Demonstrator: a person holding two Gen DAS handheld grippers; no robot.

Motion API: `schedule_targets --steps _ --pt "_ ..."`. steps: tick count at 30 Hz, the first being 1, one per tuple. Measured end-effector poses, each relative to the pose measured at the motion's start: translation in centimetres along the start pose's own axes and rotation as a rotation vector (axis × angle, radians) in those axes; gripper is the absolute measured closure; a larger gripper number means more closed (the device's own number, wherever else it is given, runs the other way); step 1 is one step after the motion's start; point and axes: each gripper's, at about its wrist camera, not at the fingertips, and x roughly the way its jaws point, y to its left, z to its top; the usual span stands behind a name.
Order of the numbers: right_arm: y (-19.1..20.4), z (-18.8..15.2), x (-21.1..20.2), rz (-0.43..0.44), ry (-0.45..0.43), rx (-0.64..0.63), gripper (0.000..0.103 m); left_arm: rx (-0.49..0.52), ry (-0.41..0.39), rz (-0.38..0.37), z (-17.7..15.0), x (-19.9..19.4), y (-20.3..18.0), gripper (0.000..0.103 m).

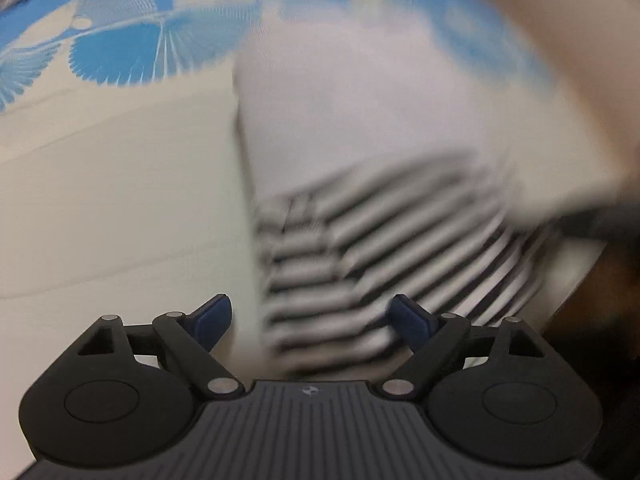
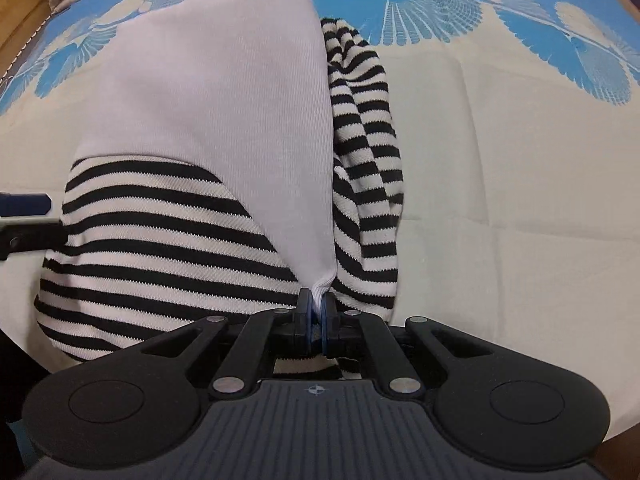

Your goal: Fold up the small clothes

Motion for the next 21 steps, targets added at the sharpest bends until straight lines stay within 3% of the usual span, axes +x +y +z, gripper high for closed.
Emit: schedule_targets --steps 2,5,6,7,9,11,14,15,17,18,19,21 --pt "-0.6 -0.1 -1.2 0.031 -0.054 0.019 0.097 0.057 -0.025 0.045 -0.1 -0.1 -0.7 0.006" --pt "-2.7 0.5 -3.8 0.147 -0.231 0.153 0.094 0.034 -0.018 0.029 0.0 -0.2 -0.5 0.006" --pt "-3.6 0.9 -4.5 0.197 -0.295 0.215 0.084 0.032 -0.019 0.028 0.1 -0.2 -0.6 0.006" --pt "-4.3 1.5 -4.8 0.230 -0.345 0.279 0.068 0.038 -0.022 0.031 0.1 -0.2 -0.6 0.006" --pt "-4.9 3.0 -4.4 0.242 -0.412 0.380 0.048 0.038 -0.021 0.033 0.2 -0.1 -1.0 0.006" --pt "-4.8 4.7 -3.2 0.257 -0.437 0.433 0.046 0.026 -0.018 0.025 0.3 0.0 -0.8 0.006" --pt "-4.5 6.6 -0.7 0.318 -0.406 0.523 0.046 -0.001 -0.011 0.008 0.0 0.1 -0.1 0.004" --pt "-4.1 7.0 0.1 0.334 -0.391 0.539 0.046 -0.007 -0.009 0.004 0.1 0.2 0.1 0.004" --pt "-3.3 7.8 0.8 0.340 -0.382 0.530 0.064 -0.011 -0.008 -0.001 0.3 0.4 0.5 0.004" --pt "-2.9 8.0 0.8 0.346 -0.395 0.515 0.092 -0.011 -0.009 0.000 0.4 0.3 0.6 0.004" --pt "-2.6 8.2 0.6 0.358 -0.410 0.506 0.102 -0.012 -0.012 -0.001 0.4 0.3 0.7 0.004" --pt "-2.8 8.0 -0.6 0.358 -0.490 0.509 0.103 -0.018 -0.017 -0.011 0.5 0.3 0.9 0.004"
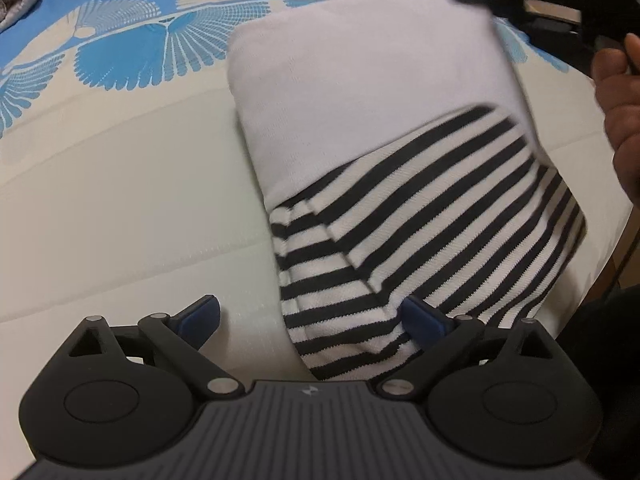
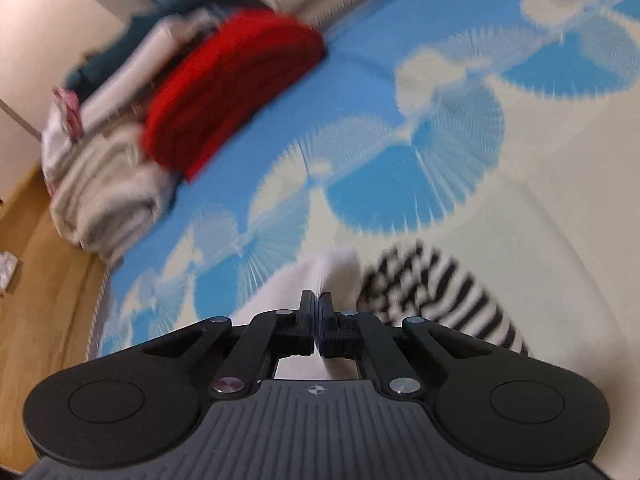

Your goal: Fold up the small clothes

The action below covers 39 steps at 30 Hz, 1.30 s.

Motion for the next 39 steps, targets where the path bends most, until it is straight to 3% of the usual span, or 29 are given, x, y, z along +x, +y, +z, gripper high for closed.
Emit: schedule_targets --steps 2,3,7,9,13,15,18,19,22,24,27,31,32,33,34,35,37,39 --pt "-0.6 0.6 -1.7 0.014 -0.087 0.046 0.103 -0.014 -0.009 -0.019 0.1 -0.2 0.1 0.003" --pt "-1.1 0.8 -2.1 -0.022 -0.107 0.060 0.103 -0.015 -0.009 -0.021 0.1 -0.2 0.0 0.003" --pt "-3.3 0.2 0.4 -0.359 0.032 0.013 0.103 -0.017 -0.002 -0.027 0.1 0.0 -0.2 0.003" --pt "-2.8 -0.4 1.6 -0.426 0.082 -0.082 0.103 -0.042 0.004 -0.043 0.2 -0.1 0.2 0.004" --pt "-1.4 -0.8 1.6 -0.469 0.065 -0.205 0.101 -0.157 -0.029 -0.110 0.7 -1.0 2.0 0.004" --pt "-2.0 -0.5 0.2 -0.438 0.034 -0.134 0.093 -0.244 -0.074 -0.164 1.2 -1.8 3.3 0.004" --pt "-3.3 -0.1 -3.1 -0.273 -0.049 0.012 0.060 -0.366 -0.127 -0.202 2.1 -2.2 5.1 0.004" --pt "-3.5 -0.2 -3.9 -0.210 -0.054 0.034 0.054 -0.398 -0.136 -0.203 2.4 -2.2 5.5 0.004" --pt "-3.3 -0.8 -4.4 -0.100 0.015 -0.003 0.051 -0.517 -0.149 -0.227 3.3 -1.1 6.8 0.004" --pt "-2.9 -1.5 -3.6 -0.112 0.110 -0.081 0.044 -0.575 -0.134 -0.242 3.7 0.0 7.4 0.004" --pt "-3.0 -3.0 -1.7 -0.244 0.252 -0.186 0.043 -0.645 -0.101 -0.251 4.2 2.5 7.6 0.004" --pt "-3.9 -3.7 -0.7 -0.325 0.308 -0.227 0.038 -0.717 -0.093 -0.299 4.0 4.9 7.7 0.004" --pt "-4.0 -3.6 -0.6 -0.322 0.311 -0.222 0.039 -0.718 -0.103 -0.307 4.2 5.2 7.5 0.004" --pt "-4.1 -3.6 -0.4 -0.317 0.318 -0.214 0.045 -0.700 -0.116 -0.308 4.5 5.4 7.0 0.008" --pt "-4.1 -3.8 -0.2 -0.311 0.326 -0.213 0.055 -0.678 -0.128 -0.312 4.7 5.4 6.7 0.020" --pt "-4.1 -4.2 -0.1 -0.304 0.329 -0.219 0.061 -0.656 -0.139 -0.305 4.9 5.3 6.3 0.021" --pt "-3.7 -4.5 0.2 -0.279 0.334 -0.227 0.084 -0.599 -0.164 -0.260 5.1 4.9 5.8 0.049" --pt "-3.3 -4.5 0.2 -0.274 0.317 -0.225 0.089 -0.569 -0.187 -0.250 5.4 3.7 5.7 0.060"
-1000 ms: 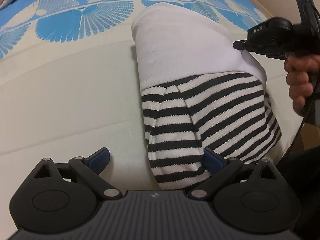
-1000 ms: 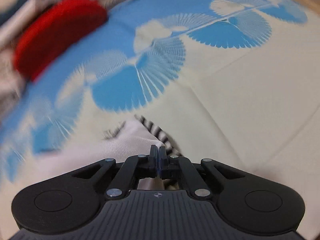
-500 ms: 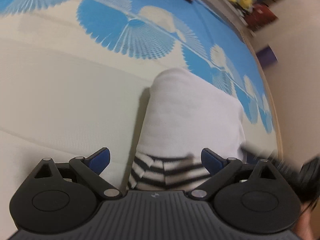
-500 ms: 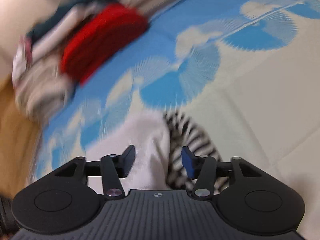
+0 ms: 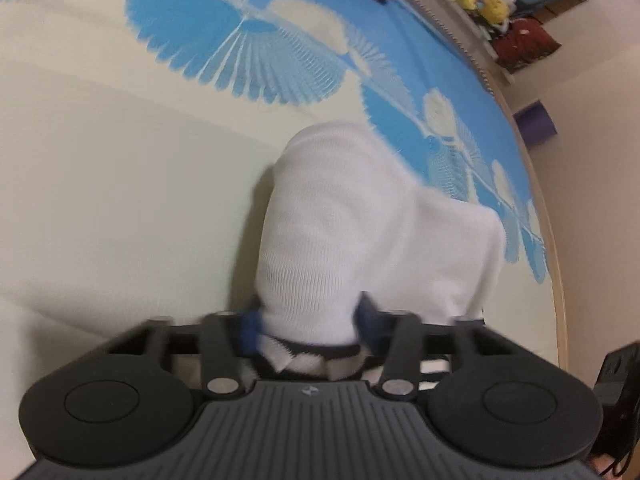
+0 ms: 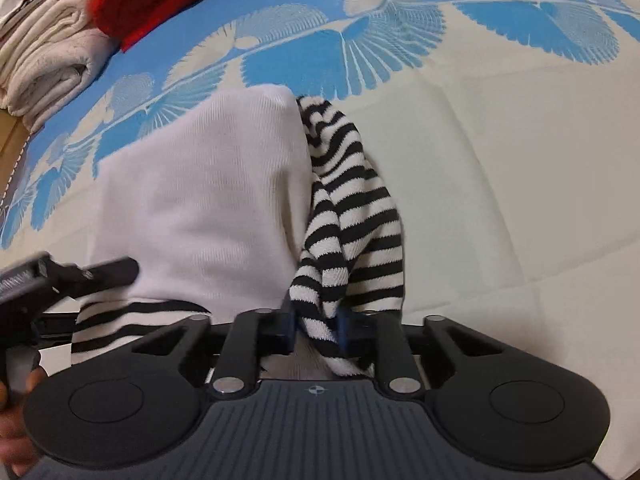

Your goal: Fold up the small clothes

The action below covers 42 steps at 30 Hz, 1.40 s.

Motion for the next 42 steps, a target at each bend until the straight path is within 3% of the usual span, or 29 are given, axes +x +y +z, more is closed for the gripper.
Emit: schedule_targets --steps 4,9,15,18,21,25,28,32,34,36,38,40,42 --pt "0.7 0.7 -1.5 0.106 -0.082 0.065 0.092 0.125 -0.122 0.048 1.6 -4.0 -1.1 0.062" --pt "4.4 1.5 -1.4 0.228 -0.153 0.082 0.092 0.094 -0.214 0.090 4.8 -8.7 2.4 0.061" --pt "11.4 1.9 0.8 0.286 -0.181 0.005 0.092 0.103 -0.369 0.273 7.8 -13.5 5.7 0.045" --pt "12.8 2.4 1.9 0.236 -0.160 -0.017 0.093 0.172 -0.322 0.214 7.5 -14.9 5.9 0.043" --pt "13.0 2.9 2.9 0.129 -0.138 -0.024 0.093 0.271 -0.165 0.168 5.7 -13.8 5.6 0.043" --pt "13.3 3.2 3.5 0.062 -0.135 -0.019 0.092 0.338 0.029 0.285 2.9 -9.1 6.4 0.040" --pt "13.9 2.8 3.6 0.042 -0.125 -0.018 0.086 0.370 -0.003 0.315 2.1 -9.6 6.4 0.038" --pt "14.4 1.7 1.4 -0.012 -0.188 -0.047 0.075 0.387 -0.091 0.215 1.1 -13.9 5.4 0.038" --pt "14.0 1.7 0.2 0.020 -0.197 -0.038 0.068 0.384 -0.024 0.209 0.4 -13.2 6.1 0.038" --pt "13.8 1.4 -0.8 0.061 -0.192 -0.038 0.064 0.391 0.091 0.293 0.1 -10.5 6.7 0.032" --pt "14.1 0.9 -0.6 0.070 -0.147 -0.083 0.063 0.428 0.097 0.358 -0.7 -9.4 6.7 0.019" --pt "14.8 0.0 1.1 0.045 -0.023 -0.173 0.061 0.425 0.066 0.366 -0.9 -10.1 6.3 0.019" --pt "15.4 -1.4 2.6 -0.057 0.075 -0.295 0.058 0.450 -0.002 0.385 -1.2 -11.9 5.2 0.018"
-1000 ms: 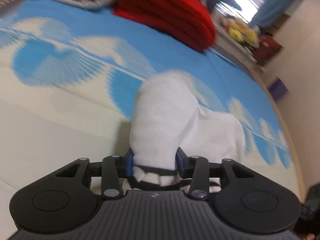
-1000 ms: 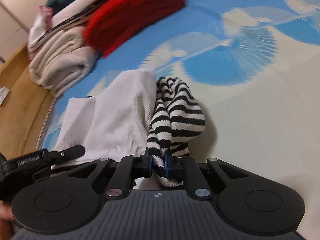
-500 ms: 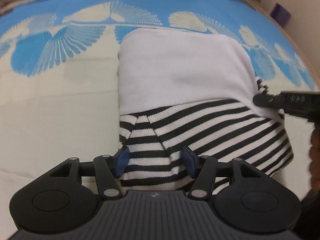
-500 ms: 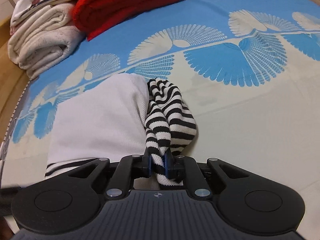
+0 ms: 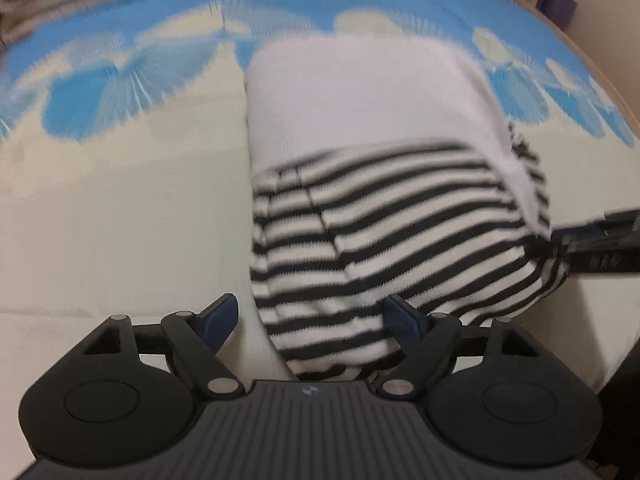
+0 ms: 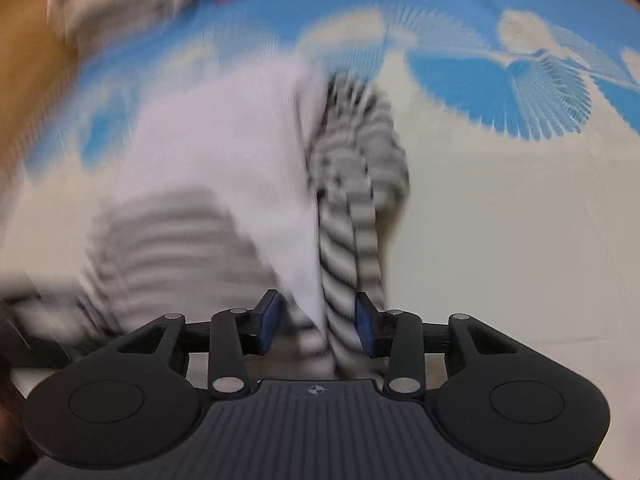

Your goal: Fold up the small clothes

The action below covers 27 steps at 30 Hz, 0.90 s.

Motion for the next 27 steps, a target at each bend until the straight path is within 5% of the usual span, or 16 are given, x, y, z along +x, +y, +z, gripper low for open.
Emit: schedule_targets --steps 2,4,7,12,16,21,24,27 --pt "-0.1 -0.8 0.1 -0.095 0.026 -0.037 0.054 0.038 -0.126 0.047 -0.1 -2.8 -0.7 0.015" --pt "-0.7 -1.0 -1.6 -0.147 -0.037 -0.018 0.054 0.023 -0.212 0.081 0.0 -5.0 -0.7 0.008" --pt "-1.0 -1.6 -6.2 -0.205 -0.221 -0.032 0.053 -0.050 -0.333 0.113 -0.2 -9.5 -0.6 0.008" --pt "-1.4 -5.0 -14.6 -0.149 -0.528 0.051 0.036 -0.081 -0.504 0.156 -3.0 -17.0 -3.5 0.000" --pt "-0.1 -9.7 -18.1 -0.101 -0.639 0.024 0.030 -0.115 -0.517 0.185 -6.5 -19.9 -6.2 0.000" --pt "1.2 -14.7 -19.4 -0.091 -0.709 0.003 0.022 -0.139 -0.529 0.219 -10.6 -19.1 -8.2 0.000" --pt "2.0 -15.7 -18.7 -0.115 -0.674 0.004 0.019 -0.170 -0.441 0.176 -11.4 -17.4 -7.8 0.000" --pt "3.0 -16.3 -18.2 -0.141 -0.655 -0.031 0.019 -0.171 -0.437 0.159 -11.6 -16.8 -7.1 0.000"
